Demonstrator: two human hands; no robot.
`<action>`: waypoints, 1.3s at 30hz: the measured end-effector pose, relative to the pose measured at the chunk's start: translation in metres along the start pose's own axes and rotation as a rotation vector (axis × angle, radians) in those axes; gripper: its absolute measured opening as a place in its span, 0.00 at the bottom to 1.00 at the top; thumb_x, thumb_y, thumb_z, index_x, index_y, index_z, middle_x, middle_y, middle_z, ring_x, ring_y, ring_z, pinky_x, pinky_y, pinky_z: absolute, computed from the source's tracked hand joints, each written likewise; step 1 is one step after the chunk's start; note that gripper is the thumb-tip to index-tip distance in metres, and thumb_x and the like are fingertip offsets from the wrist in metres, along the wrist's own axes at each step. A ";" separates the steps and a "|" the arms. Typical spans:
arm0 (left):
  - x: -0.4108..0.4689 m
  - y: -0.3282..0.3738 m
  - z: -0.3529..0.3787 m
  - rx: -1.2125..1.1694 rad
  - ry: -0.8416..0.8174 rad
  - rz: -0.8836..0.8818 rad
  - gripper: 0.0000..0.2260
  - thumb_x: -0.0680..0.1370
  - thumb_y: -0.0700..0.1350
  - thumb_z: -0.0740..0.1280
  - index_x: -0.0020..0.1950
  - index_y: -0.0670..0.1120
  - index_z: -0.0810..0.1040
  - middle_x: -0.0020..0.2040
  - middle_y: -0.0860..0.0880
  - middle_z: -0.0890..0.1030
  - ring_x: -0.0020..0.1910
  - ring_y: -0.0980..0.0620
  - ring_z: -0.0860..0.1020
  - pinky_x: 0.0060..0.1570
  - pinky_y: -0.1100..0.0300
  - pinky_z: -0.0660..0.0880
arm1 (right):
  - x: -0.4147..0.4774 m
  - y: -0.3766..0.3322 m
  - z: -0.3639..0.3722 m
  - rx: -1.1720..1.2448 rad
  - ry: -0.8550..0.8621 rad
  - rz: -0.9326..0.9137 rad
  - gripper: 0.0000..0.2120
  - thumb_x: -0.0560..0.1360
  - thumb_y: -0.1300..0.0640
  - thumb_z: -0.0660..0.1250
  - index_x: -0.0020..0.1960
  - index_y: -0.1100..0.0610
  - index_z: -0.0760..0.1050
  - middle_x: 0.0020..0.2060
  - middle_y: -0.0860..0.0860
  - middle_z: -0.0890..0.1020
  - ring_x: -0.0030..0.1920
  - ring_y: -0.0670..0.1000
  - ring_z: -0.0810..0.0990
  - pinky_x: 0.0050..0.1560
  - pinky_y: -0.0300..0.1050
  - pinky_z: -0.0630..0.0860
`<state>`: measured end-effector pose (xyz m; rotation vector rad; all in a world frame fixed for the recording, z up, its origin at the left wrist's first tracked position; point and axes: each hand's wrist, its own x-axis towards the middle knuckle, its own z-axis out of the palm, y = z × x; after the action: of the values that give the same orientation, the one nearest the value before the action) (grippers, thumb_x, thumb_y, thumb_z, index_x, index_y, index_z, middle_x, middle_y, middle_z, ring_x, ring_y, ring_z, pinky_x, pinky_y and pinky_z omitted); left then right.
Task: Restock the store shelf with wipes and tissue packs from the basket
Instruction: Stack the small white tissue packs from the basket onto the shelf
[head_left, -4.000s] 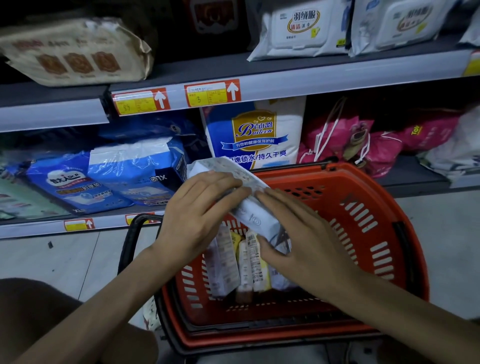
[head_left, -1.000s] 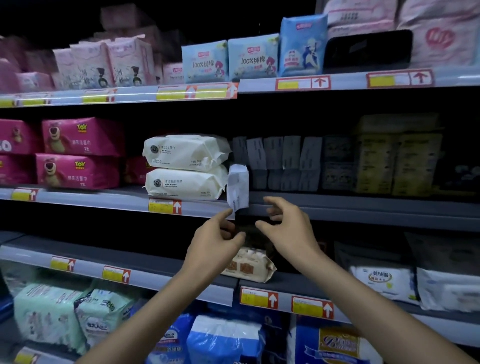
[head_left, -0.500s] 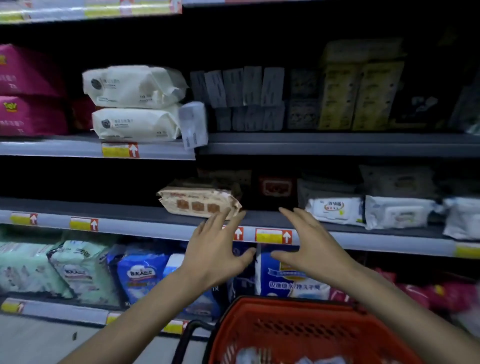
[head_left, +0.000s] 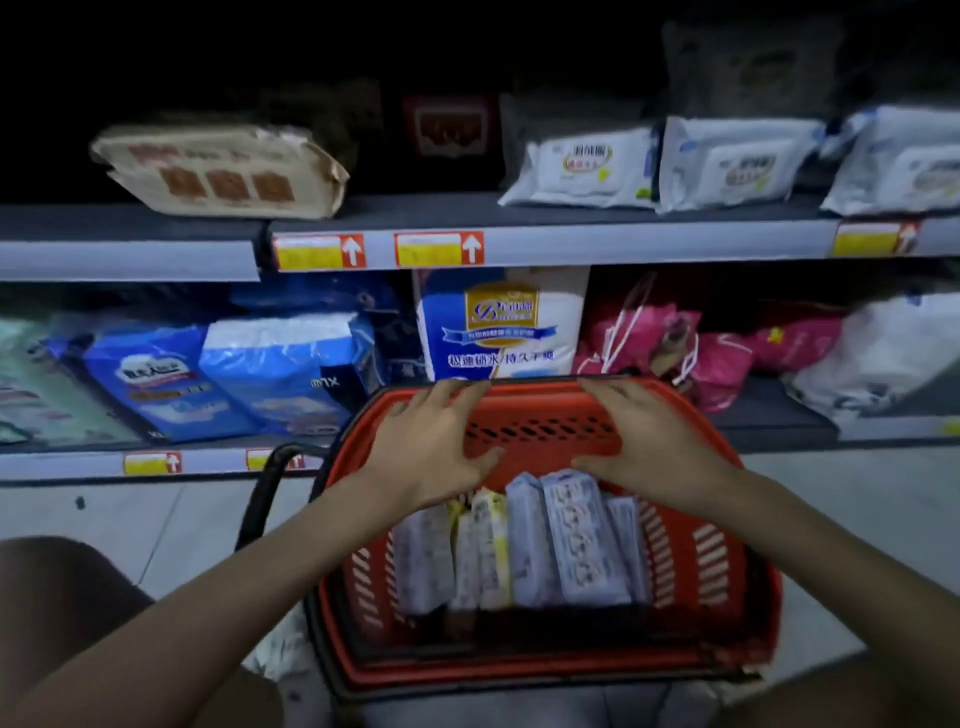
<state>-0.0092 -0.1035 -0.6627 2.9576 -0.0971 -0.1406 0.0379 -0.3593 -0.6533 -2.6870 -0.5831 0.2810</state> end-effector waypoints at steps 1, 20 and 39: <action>0.002 0.006 0.013 -0.003 -0.030 -0.001 0.38 0.76 0.69 0.62 0.83 0.56 0.58 0.78 0.50 0.67 0.73 0.43 0.71 0.68 0.44 0.72 | -0.003 0.011 0.009 -0.009 -0.039 0.007 0.46 0.70 0.44 0.78 0.81 0.52 0.60 0.73 0.54 0.69 0.73 0.57 0.69 0.73 0.51 0.68; 0.061 0.121 0.196 -0.473 -0.516 -0.390 0.24 0.76 0.64 0.70 0.32 0.49 0.69 0.27 0.50 0.70 0.25 0.50 0.69 0.28 0.60 0.63 | -0.046 0.086 0.077 -0.380 -0.674 0.069 0.16 0.81 0.53 0.64 0.67 0.55 0.76 0.63 0.57 0.80 0.62 0.60 0.80 0.56 0.49 0.77; 0.068 0.127 0.197 -0.912 -0.526 -0.713 0.17 0.72 0.52 0.80 0.41 0.44 0.76 0.37 0.45 0.81 0.42 0.45 0.83 0.49 0.55 0.82 | -0.049 0.084 0.061 -0.502 -0.656 0.033 0.06 0.81 0.64 0.61 0.54 0.55 0.73 0.60 0.57 0.80 0.59 0.59 0.80 0.48 0.48 0.74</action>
<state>0.0315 -0.2672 -0.8386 1.8643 0.7421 -0.7987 0.0078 -0.4320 -0.7369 -3.0573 -0.8863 1.1946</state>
